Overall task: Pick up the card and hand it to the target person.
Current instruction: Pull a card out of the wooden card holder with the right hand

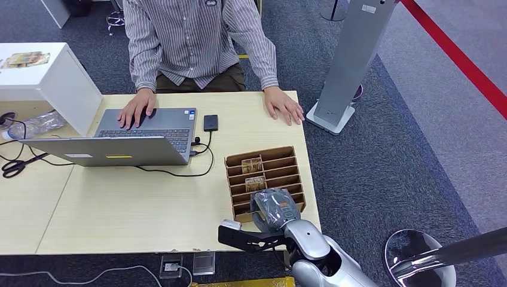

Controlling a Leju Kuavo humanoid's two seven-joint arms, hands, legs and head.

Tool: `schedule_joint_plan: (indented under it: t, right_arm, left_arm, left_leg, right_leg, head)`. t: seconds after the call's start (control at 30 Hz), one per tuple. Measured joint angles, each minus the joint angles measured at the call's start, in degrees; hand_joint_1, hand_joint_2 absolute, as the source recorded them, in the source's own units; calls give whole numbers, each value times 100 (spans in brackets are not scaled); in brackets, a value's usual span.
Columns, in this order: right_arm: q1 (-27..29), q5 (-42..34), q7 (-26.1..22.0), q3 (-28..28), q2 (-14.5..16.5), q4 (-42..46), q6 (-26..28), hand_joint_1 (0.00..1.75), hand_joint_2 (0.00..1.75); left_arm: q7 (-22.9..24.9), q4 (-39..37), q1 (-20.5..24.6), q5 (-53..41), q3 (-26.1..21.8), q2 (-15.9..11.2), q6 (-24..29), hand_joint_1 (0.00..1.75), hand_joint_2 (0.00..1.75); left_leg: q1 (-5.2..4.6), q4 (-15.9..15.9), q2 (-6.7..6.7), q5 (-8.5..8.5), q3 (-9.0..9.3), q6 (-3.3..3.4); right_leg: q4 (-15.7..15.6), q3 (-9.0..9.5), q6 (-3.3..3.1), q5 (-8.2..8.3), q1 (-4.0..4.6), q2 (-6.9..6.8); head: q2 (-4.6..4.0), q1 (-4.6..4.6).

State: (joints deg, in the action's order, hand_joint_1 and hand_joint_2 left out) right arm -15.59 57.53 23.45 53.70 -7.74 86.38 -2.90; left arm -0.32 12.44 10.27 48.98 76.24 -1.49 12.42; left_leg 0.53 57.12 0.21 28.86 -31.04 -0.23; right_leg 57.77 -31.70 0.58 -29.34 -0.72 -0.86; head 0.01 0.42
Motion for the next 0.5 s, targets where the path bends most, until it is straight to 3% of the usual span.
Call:
schedule_joint_plan:
  t: [0.03, 0.17, 0.5]
  right_arm:
    - [-1, -4, 2, 0, 1, -2, 3, 153, 175]
    - [-3, -19, 2, -2, 1, -10, 40, 154, 175]
    - [11, 57, -3, -8, -2, -21, 229, 154, 175]
  left_arm:
    - [21, 0, 0, 0, 0, 0, -54, 0, 175]
    - [136, 0, -1, -1, 0, 0, -276, 0, 175]
    - [187, 0, -2, 9, 0, -14, -203, 0, 175]
  left_leg:
    - [0, 0, 0, 0, 0, 0]
    - [0, 0, 0, 0, 0, 0]
    - [0, 0, 0, 0, 0, 0]
  right_leg:
    - [0, 0, 0, 0, 0, 0]
    - [0, 0, 0, 0, 0, 0]
    - [0, 0, 0, 0, 0, 0]
  head:
    - [-1, 0]
    - [-1, 1]
    - [-1, -1]
